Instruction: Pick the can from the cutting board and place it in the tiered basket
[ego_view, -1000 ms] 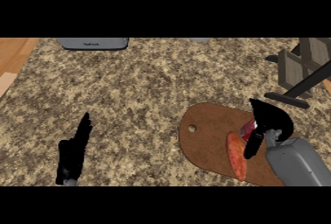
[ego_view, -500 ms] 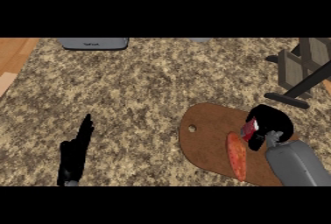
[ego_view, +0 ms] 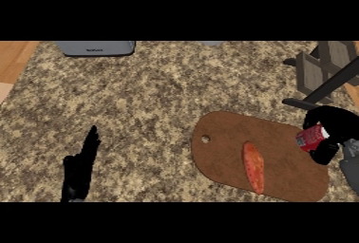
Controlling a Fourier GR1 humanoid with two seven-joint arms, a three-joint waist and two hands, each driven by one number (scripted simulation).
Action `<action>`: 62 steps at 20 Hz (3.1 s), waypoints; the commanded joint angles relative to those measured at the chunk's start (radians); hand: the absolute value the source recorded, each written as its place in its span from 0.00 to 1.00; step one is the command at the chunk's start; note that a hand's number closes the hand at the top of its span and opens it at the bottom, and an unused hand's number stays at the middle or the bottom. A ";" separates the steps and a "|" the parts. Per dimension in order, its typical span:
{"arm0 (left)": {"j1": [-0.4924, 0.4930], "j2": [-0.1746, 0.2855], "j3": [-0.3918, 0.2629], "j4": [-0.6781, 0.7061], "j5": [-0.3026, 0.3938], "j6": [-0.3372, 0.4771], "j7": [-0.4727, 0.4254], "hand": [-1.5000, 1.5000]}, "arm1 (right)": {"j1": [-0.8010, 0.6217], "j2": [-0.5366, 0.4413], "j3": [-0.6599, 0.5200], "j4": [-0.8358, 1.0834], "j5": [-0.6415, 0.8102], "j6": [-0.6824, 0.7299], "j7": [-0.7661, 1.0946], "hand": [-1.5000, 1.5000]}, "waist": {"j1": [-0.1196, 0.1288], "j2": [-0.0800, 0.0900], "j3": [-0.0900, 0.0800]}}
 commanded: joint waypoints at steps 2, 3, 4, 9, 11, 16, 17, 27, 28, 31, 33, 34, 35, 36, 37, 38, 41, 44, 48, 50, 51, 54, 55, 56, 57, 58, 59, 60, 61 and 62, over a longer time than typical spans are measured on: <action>0.019 0.003 0.011 -0.034 0.009 0.007 0.007 0.50 | 0.039 -0.333 -0.205 0.038 -0.139 0.072 -0.384 1.00 | -0.025 -0.003 0.005; 0.011 0.000 0.010 0.007 0.006 -0.004 -0.018 0.50 | 0.026 -0.372 -0.253 0.077 -0.162 0.061 -0.456 1.00 | -0.023 0.004 0.004; 0.031 0.006 0.010 -0.006 0.012 -0.014 -0.018 0.50 | 0.051 -0.413 -0.299 0.102 -0.179 0.047 -0.518 1.00 | -0.018 0.002 0.004; -0.008 -0.002 0.010 -0.004 -0.003 0.000 0.002 0.50 | 0.034 -0.539 -0.503 0.324 -0.282 0.070 -0.732 1.00 | 0.004 0.006 0.003; 0.008 -0.007 -0.001 -0.025 0.007 -0.010 0.017 0.50 | -0.032 -0.537 -0.609 0.391 -0.392 0.133 -0.688 1.00 | 0.006 0.003 0.002; -0.020 -0.015 -0.005 0.016 -0.016 -0.006 0.001 0.50 | -0.157 -0.655 -0.778 0.483 -0.529 0.245 -0.598 1.00 | 0.014 0.002 -0.001; 0.013 -0.001 0.001 -0.031 -0.007 -0.002 0.029 0.50 | -0.150 -0.667 -0.826 0.506 -0.559 0.244 -0.617 1.00 | 0.011 -0.002 0.000; -0.064 0.006 0.002 -0.051 -0.024 -0.032 0.086 0.50 | -0.355 -0.920 -0.783 0.605 -0.567 0.264 -0.622 1.00 | 0.046 0.009 0.000; 0.017 0.029 0.027 -0.046 -0.001 -0.067 0.020 0.50 | -0.322 -0.881 -0.757 0.594 -0.541 0.214 -0.672 1.00 | 0.044 0.008 0.000; -0.039 -0.015 -0.004 0.004 -0.033 -0.042 0.016 0.50 | -0.483 -0.898 -0.660 0.625 -0.552 0.183 -0.558 1.00 | 0.078 0.017 -0.002; -0.112 -0.046 -0.021 0.034 -0.058 -0.022 0.048 0.50 | -0.526 -0.857 -0.613 0.635 -0.541 0.149 -0.548 1.00 | 0.079 0.020 -0.001; -0.080 -0.034 -0.009 -0.006 -0.041 -0.028 0.059 0.50 | -0.570 -0.889 -0.600 0.637 -0.554 0.186 -0.503 1.00 | 0.079 0.017 -0.002; -0.060 -0.029 -0.026 -0.027 -0.065 -0.016 0.062 0.50 | -0.605 -0.859 -0.575 0.621 -0.554 0.166 -0.465 1.00 | 0.088 0.017 -0.002; -0.066 -0.020 -0.016 0.007 -0.049 -0.047 0.045 0.50 | -0.612 -0.849 -0.556 0.658 -0.530 0.144 -0.500 1.00 | 0.086 0.019 -0.002; -0.036 -0.017 -0.014 -0.001 -0.057 -0.040 0.006 0.50 | -0.658 -0.856 -0.541 0.654 -0.541 0.173 -0.453 1.00 | 0.091 0.018 -0.002; -0.020 -0.025 -0.018 0.003 -0.041 -0.054 0.007 0.50 | -0.655 -0.817 -0.529 0.679 -0.508 0.100 -0.479 1.00 | 0.097 0.021 -0.002; -0.070 -0.078 -0.066 0.026 -0.093 -0.008 0.041 0.50 | -0.772 -0.772 -0.458 0.654 -0.486 0.100 -0.391 1.00 | 0.098 0.023 -0.003; -0.065 -0.075 -0.041 0.051 -0.088 -0.008 0.002 0.50 | -0.832 -0.709 -0.415 0.705 -0.446 0.069 -0.420 1.00 | 0.089 0.022 -0.002; -0.095 -0.045 -0.010 0.030 -0.069 -0.032 0.020 0.50 | -0.903 -0.661 -0.349 0.761 -0.382 0.075 -0.467 1.00 | 0.087 0.022 -0.001; -0.062 -0.056 -0.001 0.051 -0.055 -0.037 -0.020 0.50 | -0.884 -0.615 -0.320 0.793 -0.339 0.030 -0.527 1.00 | 0.081 0.022 0.000; -0.030 -0.043 -0.016 0.019 -0.065 -0.043 -0.011 0.50 | -0.898 -0.630 -0.316 0.828 -0.331 0.058 -0.549 1.00 | 0.083 0.021 0.000; -0.023 -0.040 -0.012 -0.001 -0.049 -0.061 0.006 0.50 | -0.934 -0.581 -0.293 0.877 -0.287 0.008 -0.573 1.00 | 0.081 0.020 0.001; -0.037 -0.039 0.001 0.011 -0.053 -0.049 0.012 0.50 | -0.954 -0.523 -0.272 0.857 -0.268 -0.028 -0.522 1.00 | 0.075 0.018 0.000; -0.030 -0.025 0.029 0.016 -0.036 -0.058 -0.005 0.50 | -0.951 -0.522 -0.268 0.876 -0.255 -0.035 -0.548 1.00 | 0.070 0.017 0.000; -0.074 -0.040 0.013 0.044 -0.057 -0.049 0.005 0.50 | -0.986 -0.512 -0.254 0.908 -0.230 -0.051 -0.524 1.00 | 0.078 0.023 0.000; -0.055 -0.061 0.008 0.067 -0.053 -0.047 -0.031 0.50 | -0.990 -0.496 -0.246 0.924 -0.214 -0.069 -0.528 1.00 | 0.076 0.023 0.000; -0.051 -0.050 0.008 0.043 -0.050 -0.056 -0.009 0.50 | -1.037 -0.492 -0.249 0.947 -0.206 -0.067 -0.491 1.00 | 0.081 0.022 0.000; -0.055 -0.043 0.027 0.035 -0.042 -0.056 -0.031 0.50 | -0.963 -0.469 -0.270 0.982 -0.214 -0.130 -0.564 1.00 | 0.071 0.021 0.001; -0.028 -0.024 0.012 -0.008 -0.046 -0.070 0.009 0.50 | -0.990 -0.447 -0.267 0.991 -0.208 -0.135 -0.536 1.00 | 0.073 0.019 0.001; -0.021 -0.041 0.008 -0.004 -0.052 -0.053 -0.001 0.50 | -0.965 -0.408 -0.270 1.004 -0.206 -0.181 -0.551 1.00 | 0.071 0.019 0.001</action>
